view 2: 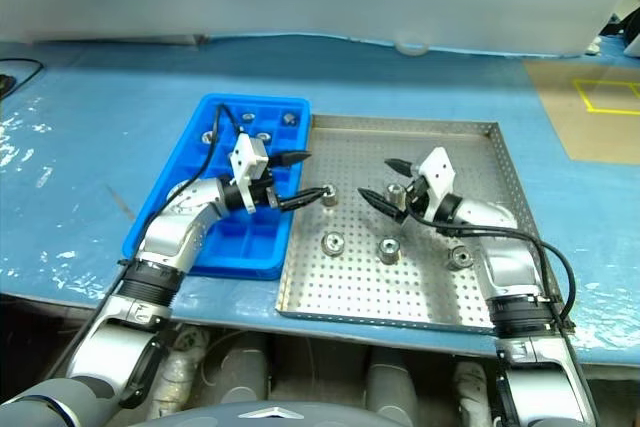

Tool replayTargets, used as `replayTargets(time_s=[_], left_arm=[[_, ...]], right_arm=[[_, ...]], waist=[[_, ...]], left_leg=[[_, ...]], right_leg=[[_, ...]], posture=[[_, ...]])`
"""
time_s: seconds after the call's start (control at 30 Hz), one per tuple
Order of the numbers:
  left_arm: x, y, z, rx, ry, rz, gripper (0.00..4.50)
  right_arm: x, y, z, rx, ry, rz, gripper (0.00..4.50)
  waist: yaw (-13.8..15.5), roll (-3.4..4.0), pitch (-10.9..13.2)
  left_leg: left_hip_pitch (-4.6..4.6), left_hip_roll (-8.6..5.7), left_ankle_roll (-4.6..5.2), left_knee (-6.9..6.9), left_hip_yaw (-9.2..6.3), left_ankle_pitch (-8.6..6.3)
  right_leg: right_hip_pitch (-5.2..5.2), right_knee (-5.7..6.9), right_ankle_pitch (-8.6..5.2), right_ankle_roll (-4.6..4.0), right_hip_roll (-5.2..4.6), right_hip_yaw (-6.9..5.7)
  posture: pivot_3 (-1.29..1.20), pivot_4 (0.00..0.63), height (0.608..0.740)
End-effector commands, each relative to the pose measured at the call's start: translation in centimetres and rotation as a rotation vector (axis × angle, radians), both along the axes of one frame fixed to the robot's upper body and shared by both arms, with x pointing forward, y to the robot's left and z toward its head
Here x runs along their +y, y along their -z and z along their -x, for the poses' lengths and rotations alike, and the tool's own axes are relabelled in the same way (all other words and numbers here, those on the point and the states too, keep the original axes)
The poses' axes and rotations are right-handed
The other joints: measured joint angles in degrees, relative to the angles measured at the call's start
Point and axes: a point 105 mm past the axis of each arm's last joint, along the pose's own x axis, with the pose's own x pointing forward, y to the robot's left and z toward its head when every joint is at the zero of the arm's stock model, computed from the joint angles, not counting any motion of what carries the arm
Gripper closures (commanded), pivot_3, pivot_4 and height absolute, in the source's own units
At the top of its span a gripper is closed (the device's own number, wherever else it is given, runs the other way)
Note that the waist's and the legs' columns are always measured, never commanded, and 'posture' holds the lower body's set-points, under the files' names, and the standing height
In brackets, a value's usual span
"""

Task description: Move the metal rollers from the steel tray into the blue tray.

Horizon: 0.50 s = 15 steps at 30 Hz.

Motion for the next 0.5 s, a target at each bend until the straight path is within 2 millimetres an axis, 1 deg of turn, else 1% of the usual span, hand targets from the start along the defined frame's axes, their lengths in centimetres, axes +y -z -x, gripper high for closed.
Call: replayTargets(time_s=[0.03, 0.17, 0.33, 0.43, 0.5], left_arm=[[-0.47, -1.18, 0.21, -0.052, 0.021, 0.016, 0.06], [-0.7, -1.28, 0.2, -0.055, 0.022, 0.02, 0.06], [-0.46, -1.54, -0.12, -0.057, 0.006, 0.034, 0.06], [-0.5, -2.04, -0.21, -0.044, 0.01, 0.075, 0.06], [-0.67, -1.93, -0.08, -0.036, 0.028, 0.066, 0.06]], right_arm=[[0.31, -1.97, 0.03, -0.084, -0.024, 0.008, 0.03], [-0.1, -2.55, -0.5, -0.099, -0.019, 0.012, 0.03], [-0.04, -2.56, -0.56, -0.102, -0.025, 0.022, 0.03], [-0.26, -2.75, -0.6, -0.106, -0.015, 0.018, 0.03], [-0.56, -2.55, -0.47, -0.105, -0.006, 0.03, 0.03]], waist=[[0.1, 0.0, 0.0], [0.1, 0.0, 0.0], [0.1, 0.0, 0.0], [0.1, 0.0, 0.0], [0.1, 0.0, 0.0]], left_leg=[[0.0, 0.0, 0.0, 0.0, 0.0, 0.0], [0.0, 0.0, 0.0, 0.01, 0.0, 0.0], [0.0, 0.01, 0.0, -0.01, 0.0, 0.0], [-0.01, 0.0, 0.0, -0.01, 0.0, 0.0], [-0.01, 0.0, 0.0, 0.0, 0.0, 0.0]], right_leg=[[0.0, 0.01, 0.0, 0.0, 0.0, 0.0], [0.01, 0.02, 0.0, 0.0, 0.0, 0.0], [0.0, 0.0, 0.0, 0.0, 0.0, -0.01], [0.0, -0.01, 0.0, -0.01, 0.0, -0.01], [0.0, 0.0, 0.0, -0.01, 0.0, -0.01]], posture=[[0.04, 0.15, 0.74], [0.04, 0.15, 0.74], [0.03, 0.15, 0.74], [0.03, 0.15, 0.74], [0.03, 0.15, 0.74]])
